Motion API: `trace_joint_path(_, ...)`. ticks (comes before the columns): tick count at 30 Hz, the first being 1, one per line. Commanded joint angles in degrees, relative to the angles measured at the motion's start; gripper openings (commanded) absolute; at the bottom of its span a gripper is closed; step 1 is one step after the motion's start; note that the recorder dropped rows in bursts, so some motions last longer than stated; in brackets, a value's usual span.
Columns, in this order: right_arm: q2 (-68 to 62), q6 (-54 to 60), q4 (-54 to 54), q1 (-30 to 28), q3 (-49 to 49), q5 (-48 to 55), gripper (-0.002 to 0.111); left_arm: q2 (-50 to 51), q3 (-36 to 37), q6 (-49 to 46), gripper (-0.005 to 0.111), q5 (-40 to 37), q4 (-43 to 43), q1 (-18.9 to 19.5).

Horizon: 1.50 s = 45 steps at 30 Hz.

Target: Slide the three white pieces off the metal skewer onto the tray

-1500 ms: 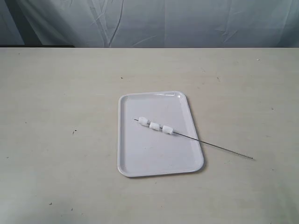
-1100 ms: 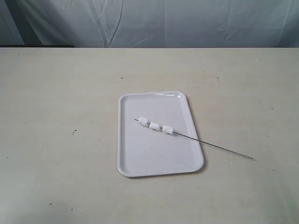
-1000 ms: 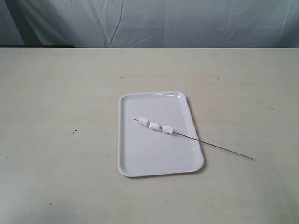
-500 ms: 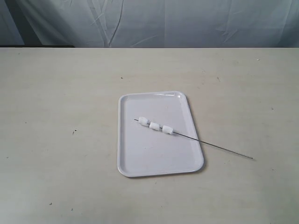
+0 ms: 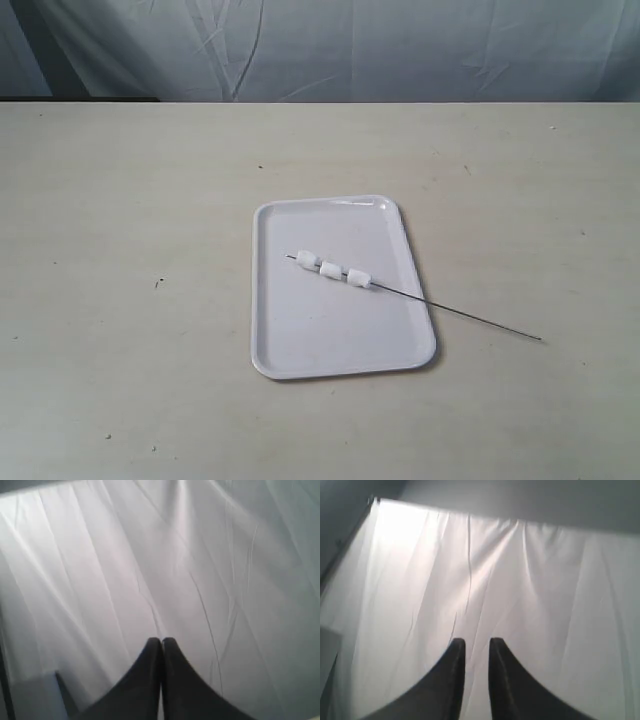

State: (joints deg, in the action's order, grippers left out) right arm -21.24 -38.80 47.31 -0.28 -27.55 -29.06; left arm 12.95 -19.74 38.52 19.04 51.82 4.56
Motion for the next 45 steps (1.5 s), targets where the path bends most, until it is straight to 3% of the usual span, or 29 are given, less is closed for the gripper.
trace_joint_path(1,-12.39,-26.76,29.61,2.68,-5.18,12.03,0.017,9.26,-4.18,23.03,0.000,-6.57,23.25,-2.03)
trace_joint_path(2,-16.06,-32.29,37.05,3.11,-5.80,12.84,0.017,11.97,-4.62,26.78,0.000,-7.72,28.25,-2.40)
trace_joint_path(6,-23.50,-44.00,50.19,3.73,-5.90,13.09,0.017,20.81,-4.62,37.59,0.000,-13.56,36.47,-2.40)
trace_joint_path(10,-29.10,-52.87,52.64,3.73,-5.67,13.61,0.017,27.58,-4.62,39.39,0.000,-19.04,38.42,-2.40)
trace_joint_path(16,-34.14,-54.83,52.64,3.73,-5.67,11.45,0.017,33.27,-4.62,39.65,0.000,-26.19,30.77,-2.40)
trace_joint_path(19,-35.35,-57.33,52.64,3.73,-5.67,11.69,0.017,33.98,-4.62,39.67,0.000,-31.22,15.15,-2.40)
trace_joint_path(21,-35.62,-59.34,52.64,3.73,-5.67,12.22,0.017,34.39,-4.62,34.13,0.000,-34.41,3.72,-2.40)
trace_joint_path(22,-35.62,-60.01,52.64,3.73,-5.67,13.95,0.017,34.39,-4.62,23.55,0.000,-36.96,-5.78,-2.40)
trace_joint_path(24,-35.62,-63.05,52.64,3.73,-5.53,19.32,0.017,34.39,-4.62,10.96,0.000,-42.07,-18.05,-2.40)
trace_joint_path(27,-35.62,-69.30,52.64,3.73,-3.72,24.45,0.017,34.39,-4.62,-4.78,0.000,-48.43,-29.58,-2.40)
trace_joint_path(28,-35.62,-69.21,52.64,3.73,-2.15,23.98,0.017,34.39,-4.62,-15.78,0.000,-50.76,-36.78,-2.40)
trace_joint_path(31,-35.62,-68.79,52.64,3.73,2.82,23.10,0.017,34.39,-4.62,-32.22,0.000,-52.76,-53.12,-2.40)
trace_joint_path(33,-35.62,-70.23,52.64,3.73,5.94,22.74,0.017,34.39,-4.62,-38.52,0.000,-53.39,-59.18,-2.40)
trace_joint_path(36,-35.62,-74.12,52.64,3.73,7.10,18.65,0.017,34.39,-4.62,-39.61,0.000,-53.62,-60.25,-2.40)
trace_joint_path(38,-35.62,-70.05,52.64,3.73,6.75,18.31,0.016,34.39,-4.62,-39.75,0.000,-53.29,-60.25,-2.40)
trace_joint_path(41,-35.62,-65.65,52.64,3.73,6.75,33.89,0.002,34.39,-4.62,-39.99,0.000,-52.73,-60.37,-2.40)
trace_joint_path(43,-35.62,-63.74,52.64,3.73,6.75,44.75,-0.001,34.39,-4.62,-39.99,0.000,-52.73,-60.37,-2.40)
trace_joint_path(45,-35.62,-58.03,44.73,3.73,6.63,54.61,-0.001,34.39,-4.62,-39.99,0.000,-52.37,-60.35,-2.40)
